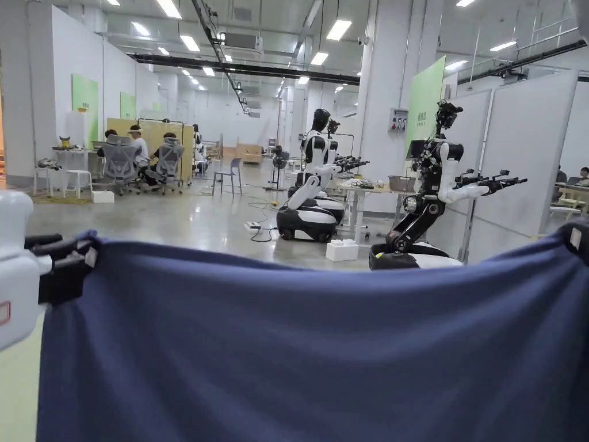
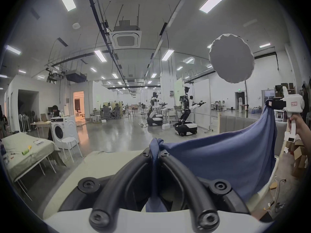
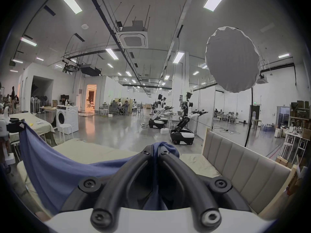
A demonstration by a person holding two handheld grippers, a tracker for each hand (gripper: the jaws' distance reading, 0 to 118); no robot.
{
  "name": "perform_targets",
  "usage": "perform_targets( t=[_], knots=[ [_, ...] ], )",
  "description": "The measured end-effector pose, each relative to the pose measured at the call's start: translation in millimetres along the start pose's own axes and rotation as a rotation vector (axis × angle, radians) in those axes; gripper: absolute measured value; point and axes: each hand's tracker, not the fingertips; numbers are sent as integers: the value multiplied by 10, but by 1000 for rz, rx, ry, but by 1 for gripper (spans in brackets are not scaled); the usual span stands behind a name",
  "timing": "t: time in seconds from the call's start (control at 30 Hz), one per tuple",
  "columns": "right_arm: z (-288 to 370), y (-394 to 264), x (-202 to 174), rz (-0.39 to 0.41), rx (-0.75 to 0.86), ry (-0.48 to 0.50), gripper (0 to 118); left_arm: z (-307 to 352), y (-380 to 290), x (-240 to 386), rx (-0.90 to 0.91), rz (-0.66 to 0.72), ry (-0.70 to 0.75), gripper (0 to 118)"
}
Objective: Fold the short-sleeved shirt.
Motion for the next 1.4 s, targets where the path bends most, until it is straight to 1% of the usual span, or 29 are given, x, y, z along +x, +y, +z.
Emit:
perform_targets(
  t=[0.2, 0.27, 0.37, 0.53, 0.57, 0.6, 0.63, 0.77, 0.8, 0.87, 0.93, 1.0, 1.03, 1.1, 1.17, 1.2, 1.3, 1.4],
  knots=[
    [-1060, 336, 37, 12, 29, 0, 6, -912, 373, -178, 19, -24, 72, 4],
    [-1429, 395, 12, -8, 32, 9, 6, -1284, 434, -241, 8, -41, 103, 4],
    [-2009, 476, -53, -18, 35, 8, 6, -1863, 523, -381, 11, -35, 139, 4],
    [-2810, 610, -207, -43, 108, 5, 6, -2714, 668, -610, 59, -14, 242, 4],
    [-2943, 618, -243, -26, 125, -8, 6, -2847, 672, -634, 73, -13, 263, 4],
    [-3052, 626, -329, 13, 145, -24, 6, -3006, 668, -649, 83, -26, 287, 4],
    [-3178, 606, -371, 20, 159, -27, 6, -3156, 663, -656, 78, -51, 310, 4],
    [-3674, 469, -418, -35, 135, -47, 6, -3625, 496, -681, 87, -70, 324, 4],
    [-3787, 392, -441, -24, 121, -68, 6, -3725, 417, -676, 65, -56, 328, 4],
    [-3918, 205, -507, -13, 125, -73, 6, -3922, 223, -656, 36, -36, 335, 4],
    [-4060, -46, -538, -31, 115, -72, 6, -4093, -51, -637, 37, -27, 321, 4],
    [-4201, -353, -544, -46, 78, -65, 6, -4274, -369, -606, -19, -19, 320, 4],
    [-4249, -532, -549, -40, 51, -60, 6, -4325, -552, -592, -55, -16, 313, 4],
    [-4306, -898, -550, -51, 1, -45, 6, -4398, -899, -549, -85, -14, 303, 4],
    [-4282, -1274, -562, -112, -61, -41, 6, -4439, -1243, -483, -137, -47, 298, 4],
    [-4267, -1470, -563, -105, -102, -33, 6, -4435, -1422, -441, -151, -67, 301, 4],
    [-4074, -1992, -587, -78, -147, -31, 6, -4329, -1875, -331, -222, -22, 257, 4],
    [-3786, -2415, -560, -92, -208, -22, 6, -4125, -2236, -200, -295, -13, 230, 4]
  ],
)
